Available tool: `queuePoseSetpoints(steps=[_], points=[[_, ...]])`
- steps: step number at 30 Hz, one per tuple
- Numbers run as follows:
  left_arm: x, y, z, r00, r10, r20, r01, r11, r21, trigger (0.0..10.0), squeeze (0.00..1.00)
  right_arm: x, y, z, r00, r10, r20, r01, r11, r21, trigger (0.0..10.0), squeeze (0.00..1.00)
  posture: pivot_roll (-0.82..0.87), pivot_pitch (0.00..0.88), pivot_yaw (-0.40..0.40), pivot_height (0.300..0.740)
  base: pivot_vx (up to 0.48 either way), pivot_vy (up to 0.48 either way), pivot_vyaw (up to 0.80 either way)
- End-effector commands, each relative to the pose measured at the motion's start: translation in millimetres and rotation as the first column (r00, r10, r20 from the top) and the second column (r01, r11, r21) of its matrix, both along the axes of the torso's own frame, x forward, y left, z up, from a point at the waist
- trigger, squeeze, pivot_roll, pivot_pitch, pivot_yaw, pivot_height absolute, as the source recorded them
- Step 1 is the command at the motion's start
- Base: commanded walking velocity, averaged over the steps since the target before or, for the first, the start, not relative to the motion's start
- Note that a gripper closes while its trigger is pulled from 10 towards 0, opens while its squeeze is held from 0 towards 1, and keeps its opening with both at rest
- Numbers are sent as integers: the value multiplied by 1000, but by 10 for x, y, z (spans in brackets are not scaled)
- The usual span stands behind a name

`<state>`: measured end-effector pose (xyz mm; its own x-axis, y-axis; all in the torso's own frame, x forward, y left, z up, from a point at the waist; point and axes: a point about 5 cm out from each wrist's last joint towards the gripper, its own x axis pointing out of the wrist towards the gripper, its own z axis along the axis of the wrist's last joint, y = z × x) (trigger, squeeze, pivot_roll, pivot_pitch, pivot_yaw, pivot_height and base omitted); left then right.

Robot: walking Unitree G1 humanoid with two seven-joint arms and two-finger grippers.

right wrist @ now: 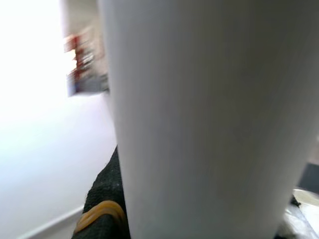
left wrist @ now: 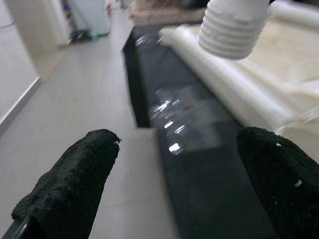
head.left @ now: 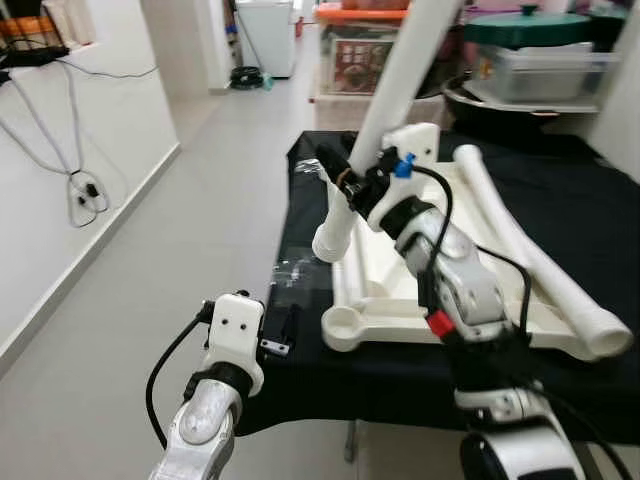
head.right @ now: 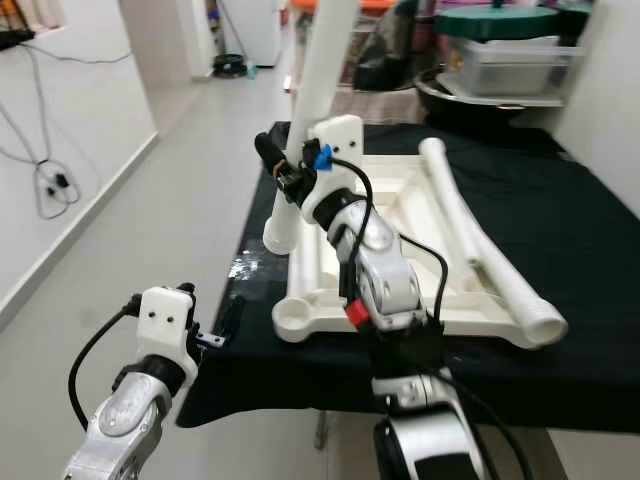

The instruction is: Building children table

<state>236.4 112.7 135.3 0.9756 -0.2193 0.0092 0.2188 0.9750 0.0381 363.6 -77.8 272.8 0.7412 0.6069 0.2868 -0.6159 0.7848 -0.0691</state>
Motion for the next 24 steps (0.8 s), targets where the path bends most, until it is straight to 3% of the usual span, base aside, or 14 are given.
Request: queuePoseSetpoints(steps=[1,9,11,19,20,21,24], points=[[-29,-16,-15,1000,-17,-12,17,1000,4,10000,0,48,15,-23,998,57,-8,-58,997,-59,10000,0,42,39,-63,740,0,0,0],[-212,-58,-113,983,-166,-74,164,986,-40,10000,0,137,-115,22,953,292,-79,-296,954,-41,10000,0,52,71,-77,740,0,0,0],[-274,-79,-132,970,-227,-91,223,973,-55,10000,0,130,-252,-15,921,370,-120,-377,925,-38,10000,0,56,95,-78,740,0,0,0],[-418,-53,-196,933,-327,-152,319,945,-77,10000,0,52,-489,-101,860,492,-137,-505,859,-87,10000,0,62,88,-77,740,0,0,0],[-476,-41,-220,915,-371,-160,365,929,-69,10000,0,14,-534,-119,837,532,-132,-545,831,-110,10000,0,69,80,-74,740,0,0,0],[-476,-41,-220,915,-371,-160,365,929,-69,10000,0,14,-534,-119,837,532,-132,-545,831,-110,10000,0,69,80,-74,740,0,0,0],[-524,11,-237,902,-407,-146,411,912,-4,10000,0,-67,-554,-187,792,592,-148,-610,766,-204,10000,0,70,79,-65,740,0,0,0]])
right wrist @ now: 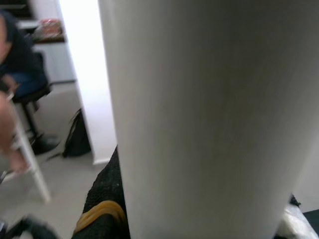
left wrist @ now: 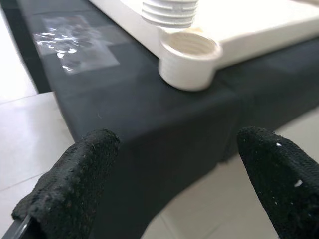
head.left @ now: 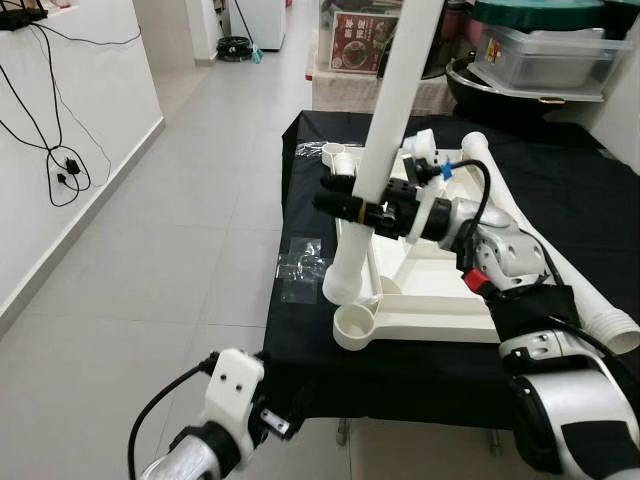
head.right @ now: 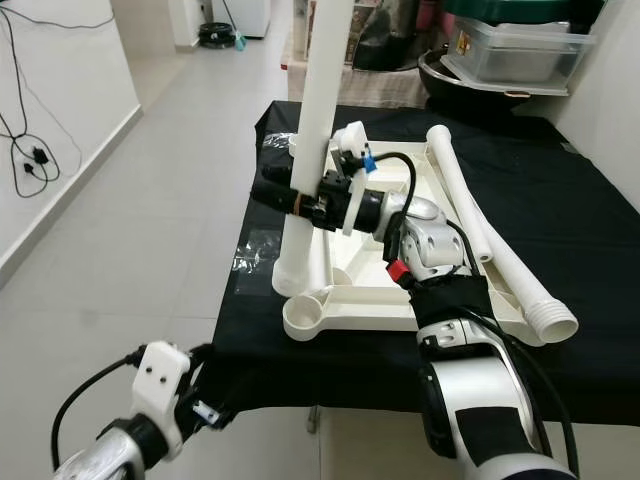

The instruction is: Building children table

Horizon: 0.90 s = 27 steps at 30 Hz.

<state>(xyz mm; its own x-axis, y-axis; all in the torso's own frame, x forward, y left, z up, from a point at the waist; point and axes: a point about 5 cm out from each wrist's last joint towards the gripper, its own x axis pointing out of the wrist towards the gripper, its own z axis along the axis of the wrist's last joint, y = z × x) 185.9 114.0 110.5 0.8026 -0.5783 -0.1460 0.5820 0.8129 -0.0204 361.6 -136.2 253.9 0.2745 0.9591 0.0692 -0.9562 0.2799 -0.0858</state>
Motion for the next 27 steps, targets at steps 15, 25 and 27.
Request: queuePoseSetpoints(steps=[15,25,27], points=[[-40,-26,21,995,-94,43,91,994,58,10000,0,-191,120,-181,962,274,10,-266,942,-204,10000,0,79,100,-54,740,0,0,0],[-62,-18,27,995,-86,48,83,995,63,10000,0,-117,-8,-179,973,233,-2,-228,949,-217,10000,0,84,113,-56,740,0,0,0],[-64,-18,27,995,-86,47,83,994,65,10000,0,-100,-39,-163,975,222,4,-216,951,-221,10000,0,85,113,-57,740,0,0,0]])
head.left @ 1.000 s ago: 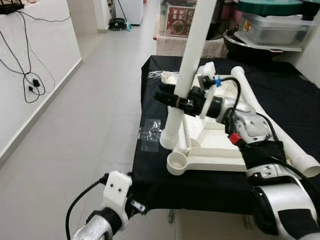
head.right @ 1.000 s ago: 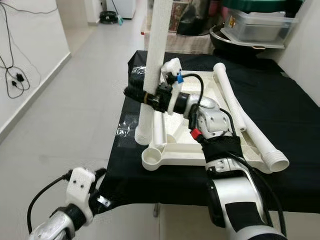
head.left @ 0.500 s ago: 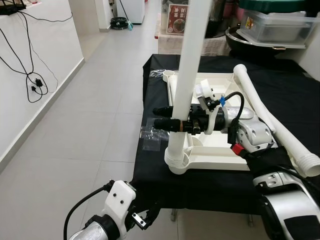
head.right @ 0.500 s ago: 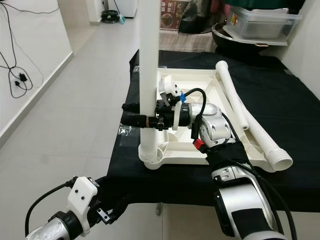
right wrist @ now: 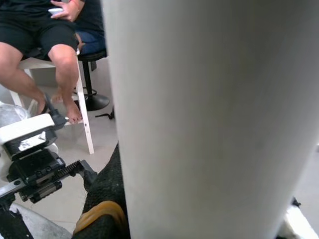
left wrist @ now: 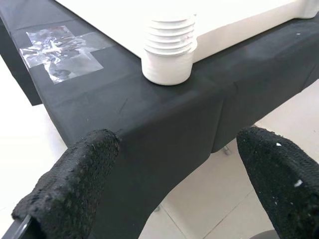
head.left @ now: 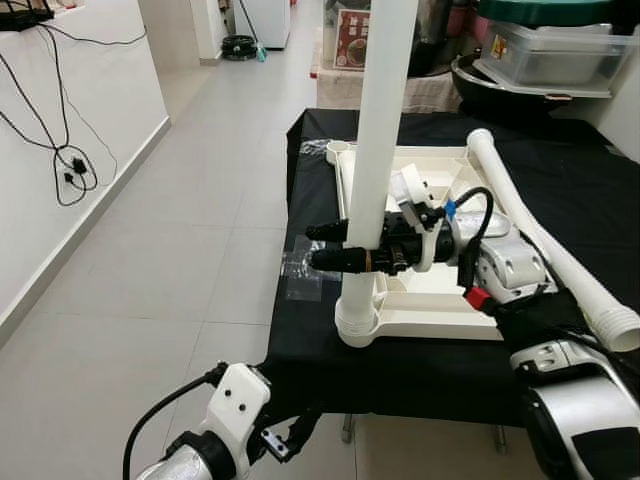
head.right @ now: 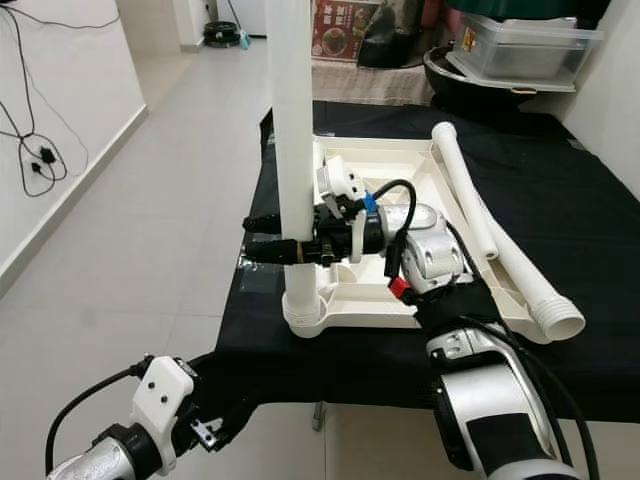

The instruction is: Building children table

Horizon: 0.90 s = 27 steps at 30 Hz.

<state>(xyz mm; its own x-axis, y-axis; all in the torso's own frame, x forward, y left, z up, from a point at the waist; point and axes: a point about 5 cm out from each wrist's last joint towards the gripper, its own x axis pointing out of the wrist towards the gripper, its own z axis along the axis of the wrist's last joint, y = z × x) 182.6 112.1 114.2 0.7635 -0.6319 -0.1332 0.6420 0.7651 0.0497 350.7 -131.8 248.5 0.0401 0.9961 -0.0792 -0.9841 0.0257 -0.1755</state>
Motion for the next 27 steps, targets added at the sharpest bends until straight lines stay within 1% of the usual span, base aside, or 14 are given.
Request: queuePoseSetpoints(steps=[1,3,13,15,19,21,24,27], points=[[-32,0,-11,1000,-7,-3,7,1000,15,10000,0,9,-83,-109,999,-21,-28,19,998,-63,10000,0,85,113,-57,740,0,0,0],[-30,-5,-9,1000,-11,0,11,1000,20,10000,0,30,-108,-76,999,-30,-11,29,998,-62,10000,0,83,115,-56,740,0,0,0],[-24,-8,-9,1000,-11,4,11,1000,24,10000,0,54,-96,-36,1000,-26,12,27,998,-61,10000,0,82,118,-58,740,0,0,0],[-21,-7,-8,1000,-11,5,11,1000,26,10000,0,27,-66,-76,1000,1,3,-1,998,-67,10000,0,82,121,-54,740,0,0,0],[-17,-7,-8,1000,-11,5,10,1000,28,10000,0,11,-36,-119,1000,15,-6,-15,998,-68,10000,0,83,119,-54,740,0,0,0],[-12,-6,-9,1000,-10,5,10,1000,28,10000,0,11,-15,-137,1000,13,-15,-14,998,-57,10000,0,83,120,-54,740,0,0,0],[-5,-8,-17,1000,-13,5,12,999,34,10000,0,-12,43,-135,999,36,-36,-36,999,-6,10000,0,78,121,-52,740,0,0,0],[0,-13,-26,1000,-14,6,14,999,36,10000,0,-20,64,-132,998,43,-36,-43,999,9,10000,0,81,112,-53,740,0,0,0]])
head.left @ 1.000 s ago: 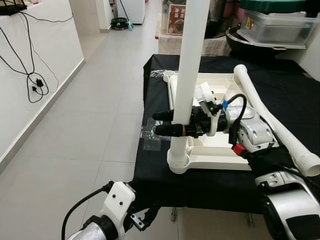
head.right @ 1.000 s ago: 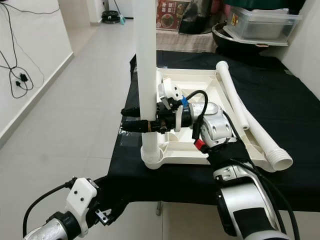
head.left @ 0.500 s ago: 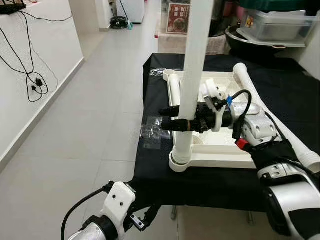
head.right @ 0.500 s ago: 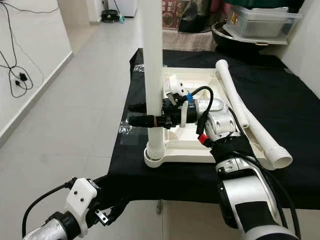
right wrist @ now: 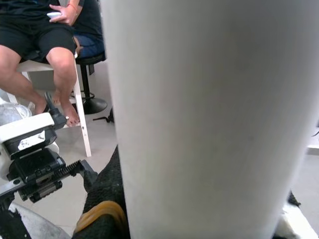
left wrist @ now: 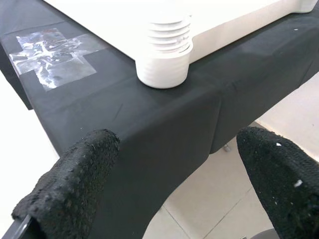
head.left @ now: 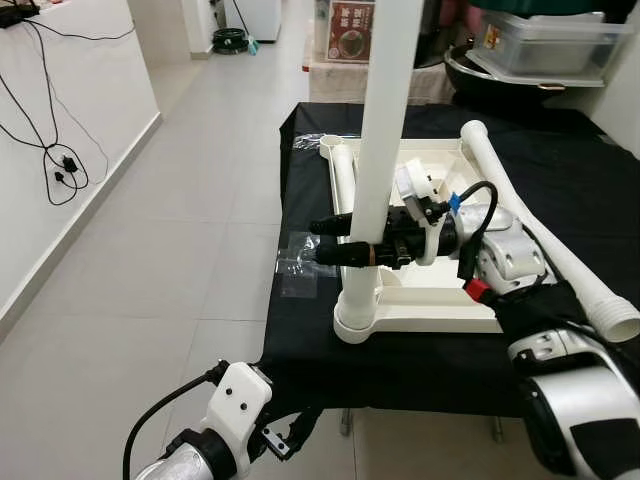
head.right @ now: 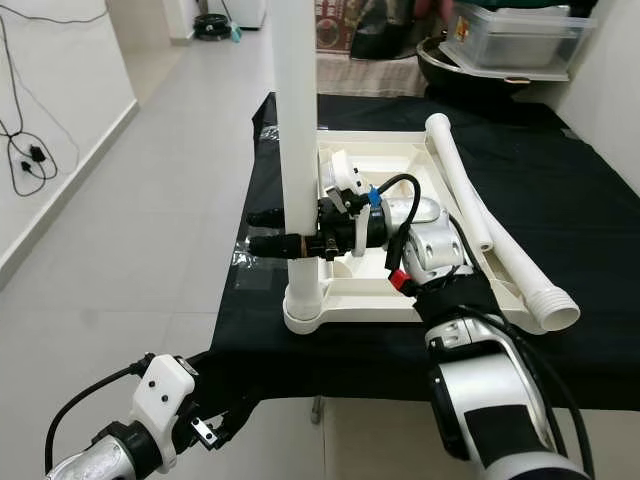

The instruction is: Building children table

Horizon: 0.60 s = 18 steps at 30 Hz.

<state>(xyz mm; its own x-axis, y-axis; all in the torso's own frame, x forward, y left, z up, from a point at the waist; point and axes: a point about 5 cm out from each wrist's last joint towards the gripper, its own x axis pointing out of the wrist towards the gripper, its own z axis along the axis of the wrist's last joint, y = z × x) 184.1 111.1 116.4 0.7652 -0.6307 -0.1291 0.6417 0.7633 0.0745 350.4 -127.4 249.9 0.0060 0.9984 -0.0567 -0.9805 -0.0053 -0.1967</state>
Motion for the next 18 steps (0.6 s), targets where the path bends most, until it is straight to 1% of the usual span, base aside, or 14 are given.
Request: queuePoseSetpoints(steps=[1,5,6,10,11,14,18], points=[[-11,-2,-53,1000,-13,-13,13,1000,20,10000,0,-17,28,-148,998,8,-59,-9,1000,-10,10000,0,80,109,-52,740,0,0,0],[-2,0,-59,1000,-10,-10,10,1000,28,10000,0,-12,43,-134,998,7,-69,-7,1000,10,10000,0,80,100,-51,740,0,0,0],[4,-2,-62,1000,-8,-8,8,999,31,10000,0,20,51,-146,997,-27,-73,28,1000,7,10000,0,82,95,-53,740,0,0,0],[10,-3,-63,1000,-7,-7,7,999,33,10000,0,52,58,-163,995,-65,-74,65,998,2,10000,0,82,95,-53,740,0,0,0],[15,-5,-63,1000,-5,-5,5,999,33,10000,0,61,40,-186,991,-111,-77,113,993,18,10000,0,82,93,-52,740,0,0,0],[19,-7,-63,1000,-4,-3,4,999,32,10000,0,58,22,-200,987,-136,-82,139,990,30,10000,0,82,93,-52,740,0,0,0],[21,-6,-63,1000,-6,-2,6,999,32,10000,0,14,-22,-248,981,-174,-80,178,983,44,10000,0,82,90,-51,740,0,0,0]])
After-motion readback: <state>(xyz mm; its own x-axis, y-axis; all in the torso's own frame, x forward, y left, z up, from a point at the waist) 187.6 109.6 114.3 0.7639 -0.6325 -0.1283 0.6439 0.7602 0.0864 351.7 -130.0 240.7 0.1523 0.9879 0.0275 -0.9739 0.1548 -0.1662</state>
